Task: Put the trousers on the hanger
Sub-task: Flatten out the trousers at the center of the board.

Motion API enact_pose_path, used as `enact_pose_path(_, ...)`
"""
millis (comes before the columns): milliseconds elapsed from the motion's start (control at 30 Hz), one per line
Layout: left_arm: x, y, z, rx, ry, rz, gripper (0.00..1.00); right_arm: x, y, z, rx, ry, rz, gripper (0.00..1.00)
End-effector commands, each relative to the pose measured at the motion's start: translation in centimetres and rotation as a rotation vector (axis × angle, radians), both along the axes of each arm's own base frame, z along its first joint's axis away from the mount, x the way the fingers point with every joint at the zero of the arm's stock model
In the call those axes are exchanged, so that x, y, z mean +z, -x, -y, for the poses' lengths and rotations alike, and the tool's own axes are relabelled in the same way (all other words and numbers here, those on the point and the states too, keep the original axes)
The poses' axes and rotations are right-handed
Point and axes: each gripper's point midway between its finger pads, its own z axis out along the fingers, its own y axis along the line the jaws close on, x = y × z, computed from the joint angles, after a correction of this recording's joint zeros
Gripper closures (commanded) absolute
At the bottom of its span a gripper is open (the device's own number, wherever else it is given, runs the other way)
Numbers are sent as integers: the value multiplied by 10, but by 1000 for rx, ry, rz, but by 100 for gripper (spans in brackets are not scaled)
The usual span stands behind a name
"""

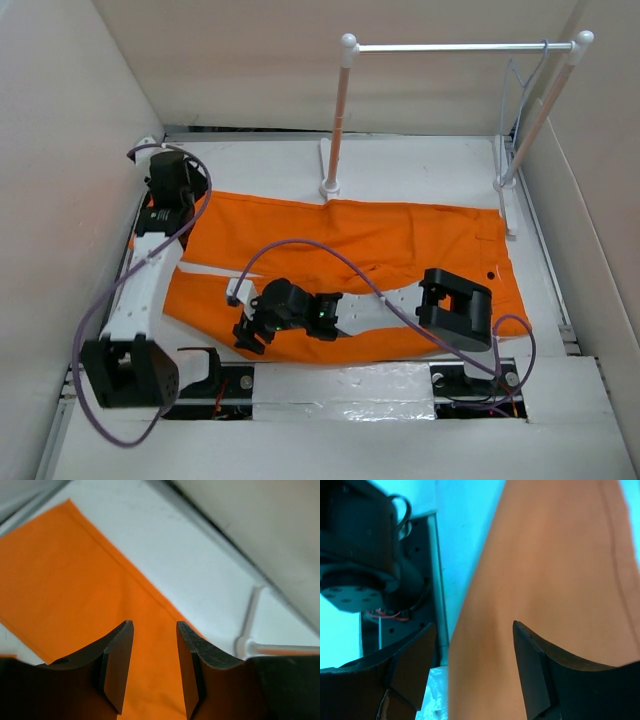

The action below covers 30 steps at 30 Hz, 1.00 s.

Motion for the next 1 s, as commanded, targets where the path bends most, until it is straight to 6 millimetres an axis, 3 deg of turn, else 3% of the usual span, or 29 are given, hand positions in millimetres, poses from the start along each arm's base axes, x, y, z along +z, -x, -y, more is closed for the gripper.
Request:
enact_pose_path(0,71,23,-4,-8,-18,219,63,-9,-8,-6,-31,-15,9,31)
enact_pose_path(33,69,28,-5,-11,-16,224,63,-24,-8,-7,-33,19,0,31)
enact_pose_path(100,79,39,-6,-14,-12,268,63,-33,-6,-12,-14,38,-14,31)
enact_pose_path(133,74,41,-4,-26,-9,267,62,-31,-1,-20,4,33,-17,31)
enact_pose_path(167,75,44,-4,-28,-13,273,62,-41,0,-22,10,50,-22,31)
enact_pose_path(300,71,47,-4,-30,-16,270,62,-43,-9,-35,-17,54,-14,36)
enact_pose_path(333,68,46,0,-48,-7,267,62,-42,-18,-35,-39,59,-9,42)
enact_pose_path(367,66,45,2,-57,-1,265,62,-35,-27,-37,-68,41,-9,59)
enact_pose_path(400,65,45,4,-67,6,264,62,-25,-36,-37,-95,20,-10,83)
enact_pose_path(433,62,44,7,-85,14,262,62,-12,-57,-34,-135,-22,-17,89)
enact_pose_path(500,60,43,10,-96,24,256,62,1,-76,-21,-183,-74,-70,98)
enact_pose_path(533,58,43,11,-103,28,253,62,25,-83,-15,-185,-137,-86,99)
enact_pose_path(567,59,42,13,-109,35,255,62,43,-113,-4,-242,-217,-118,99)
enact_pose_path(600,57,41,15,-117,46,254,62,37,-117,10,-233,-227,-163,97)
enact_pose_path(667,55,39,25,-155,63,253,63,55,-161,36,-298,-334,-241,93)
enact_pose_path(767,45,34,38,-202,94,226,67,31,-186,58,-313,-359,-388,92)
enact_pose_path(800,37,30,39,-207,102,205,67,25,-206,72,-352,-375,-414,92)
enact_pose_path(900,21,25,40,-205,115,152,70,5,-217,88,-361,-425,-516,91)
enact_pose_path(967,13,25,41,-199,136,140,70,1,-213,87,-348,-446,-542,90)
